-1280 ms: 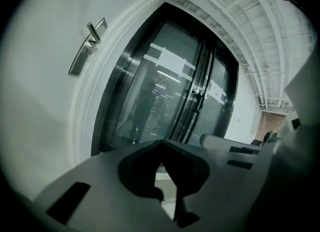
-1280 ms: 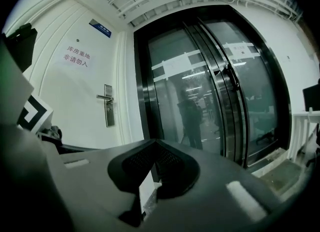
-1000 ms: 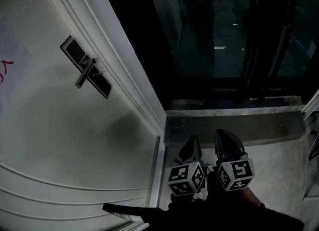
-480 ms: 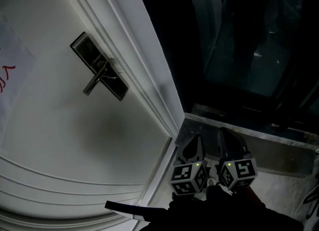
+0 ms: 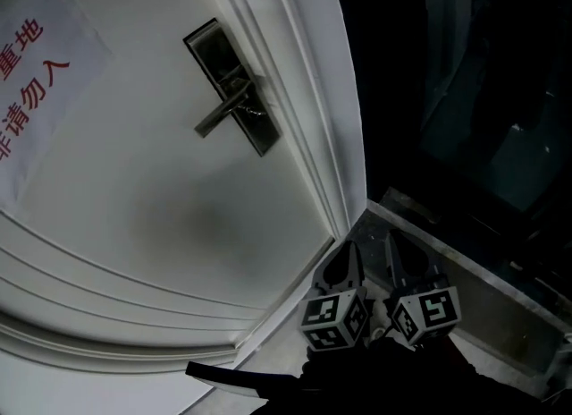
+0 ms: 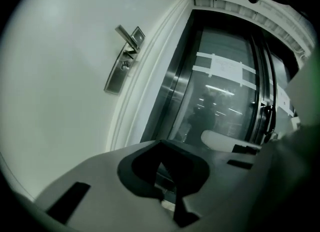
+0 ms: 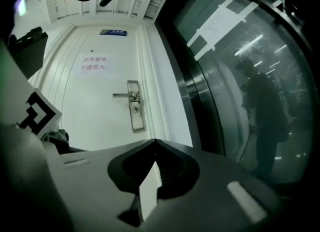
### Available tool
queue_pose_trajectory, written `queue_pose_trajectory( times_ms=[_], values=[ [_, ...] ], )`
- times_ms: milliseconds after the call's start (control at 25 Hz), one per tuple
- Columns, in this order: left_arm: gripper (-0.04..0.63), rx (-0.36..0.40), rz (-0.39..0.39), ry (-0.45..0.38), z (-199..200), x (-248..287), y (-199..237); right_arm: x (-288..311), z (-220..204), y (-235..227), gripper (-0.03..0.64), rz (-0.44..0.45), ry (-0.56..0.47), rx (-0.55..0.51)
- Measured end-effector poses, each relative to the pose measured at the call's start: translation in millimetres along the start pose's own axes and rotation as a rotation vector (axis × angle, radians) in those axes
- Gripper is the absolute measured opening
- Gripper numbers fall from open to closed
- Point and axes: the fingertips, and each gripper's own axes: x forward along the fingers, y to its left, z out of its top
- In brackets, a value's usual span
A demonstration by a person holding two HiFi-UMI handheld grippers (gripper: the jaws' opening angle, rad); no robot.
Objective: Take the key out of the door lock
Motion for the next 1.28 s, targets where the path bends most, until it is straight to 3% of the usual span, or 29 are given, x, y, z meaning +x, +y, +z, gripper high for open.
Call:
queue_pose_trajectory(
  times_ms=[320, 680, 840, 1080, 1280],
  values=[
    [0.000, -0.044, 0.141, -0.072, 32.3, -13.9, 66.2, 51.3, 10.3, 60.8, 0.002, 0.201, -0.058, -0.008],
    [0.000, -0.061, 0.180, -0.170, 89.4, 2.1, 121.7, 124.3, 24.8, 97.2, 0.002, 0.290, -0.069, -0.099],
    [0.000, -0.075, 0.209, -0.201, 103.2, 6.3, 153.2, 163.3, 35.7, 111.0, 0.003, 0.345, -0.077, -0.182],
    [0.000, -0.083, 0.246, -0.252, 129.2, 10.2, 190.9, 216.1, 63.0, 117.2, 0.017, 0.344, -0.137, -0.366],
    [0.000, -0.090, 0.254, -0.248, 127.5, 16.2, 204.6, 244.3, 80.1, 122.9, 0.031, 0.337, -0.144, -0.535]
  ],
)
